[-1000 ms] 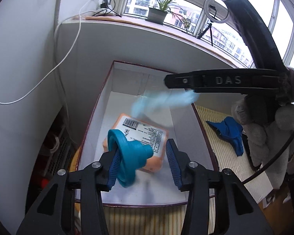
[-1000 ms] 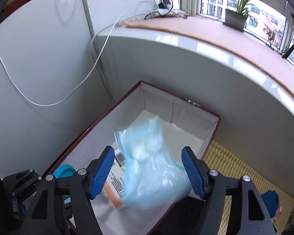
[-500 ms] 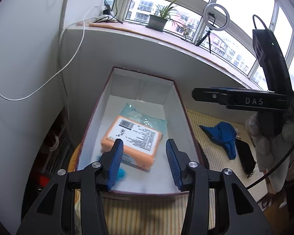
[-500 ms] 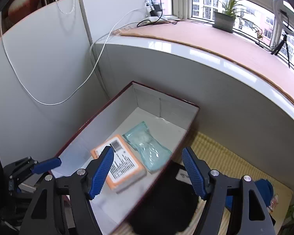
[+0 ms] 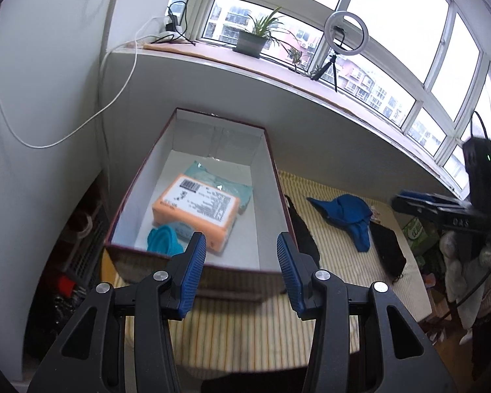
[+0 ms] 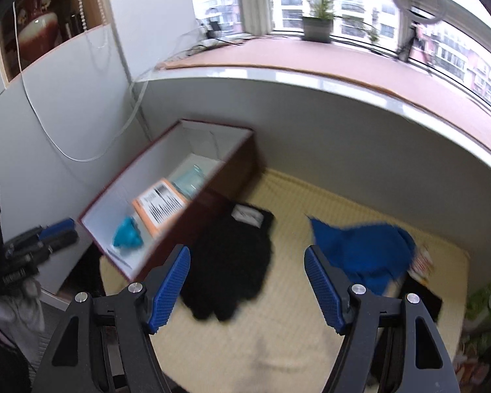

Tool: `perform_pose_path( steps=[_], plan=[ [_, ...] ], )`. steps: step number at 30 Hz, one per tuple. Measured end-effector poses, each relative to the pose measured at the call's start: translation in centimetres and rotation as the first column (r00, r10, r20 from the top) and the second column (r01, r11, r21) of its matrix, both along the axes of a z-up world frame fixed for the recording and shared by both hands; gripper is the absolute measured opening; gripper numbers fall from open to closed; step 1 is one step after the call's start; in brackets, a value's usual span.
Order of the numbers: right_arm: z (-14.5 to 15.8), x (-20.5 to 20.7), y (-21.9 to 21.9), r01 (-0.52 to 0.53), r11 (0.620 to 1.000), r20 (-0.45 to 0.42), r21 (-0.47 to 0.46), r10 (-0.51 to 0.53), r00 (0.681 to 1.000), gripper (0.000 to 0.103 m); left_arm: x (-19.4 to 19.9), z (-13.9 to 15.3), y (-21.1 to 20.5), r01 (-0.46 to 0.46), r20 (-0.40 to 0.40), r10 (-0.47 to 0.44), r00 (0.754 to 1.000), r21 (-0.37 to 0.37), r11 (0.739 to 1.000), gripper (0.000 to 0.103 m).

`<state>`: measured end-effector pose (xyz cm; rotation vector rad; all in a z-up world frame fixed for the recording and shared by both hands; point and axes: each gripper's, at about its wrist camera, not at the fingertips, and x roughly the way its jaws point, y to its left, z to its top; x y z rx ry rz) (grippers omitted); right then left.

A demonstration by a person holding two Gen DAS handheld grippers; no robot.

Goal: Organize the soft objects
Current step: 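Move both grippers back over the bed toward the black velvet pouch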

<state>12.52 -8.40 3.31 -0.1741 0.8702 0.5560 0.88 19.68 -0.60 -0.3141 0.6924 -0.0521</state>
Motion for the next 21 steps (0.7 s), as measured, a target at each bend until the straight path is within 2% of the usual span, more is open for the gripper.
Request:
perform_pose_path(
  steps=[5,12,16,21],
  plan=[
    [-1.0,-2.9,-5.5,0.073,0.997,0.018,-0.010,-0.073,0.997,0.069,-1.5,-0.2,-1.0,0.009,0.003,-0.009,1.000,0.012,1.000,0.044],
    [-1.7,-6.2,-12.1,0.186,0.982,0.020,0.037,-0.187,0.982,0.069,-3.5,-0.5,-2.2,0.025,-0.006,-0.024,1.000,0.036,0.999,0.044],
    [-1.4,-8.2,-14.5,0.213,0.975,0.044,0.061,-0.216,0.975,0.069,-4.7,-0.2,-2.2,0.020,0.004,-0.020,1.000,0.031,0.999,0.044],
    [-1.0,-10.2,-16.2,0.228,0.972,0.075,0.048,-0.231,0.970,0.069,-5.4,-0.1,-2.9,0.038,0.014,-0.039,0.999,0.021,0.999,0.044]
  ],
)
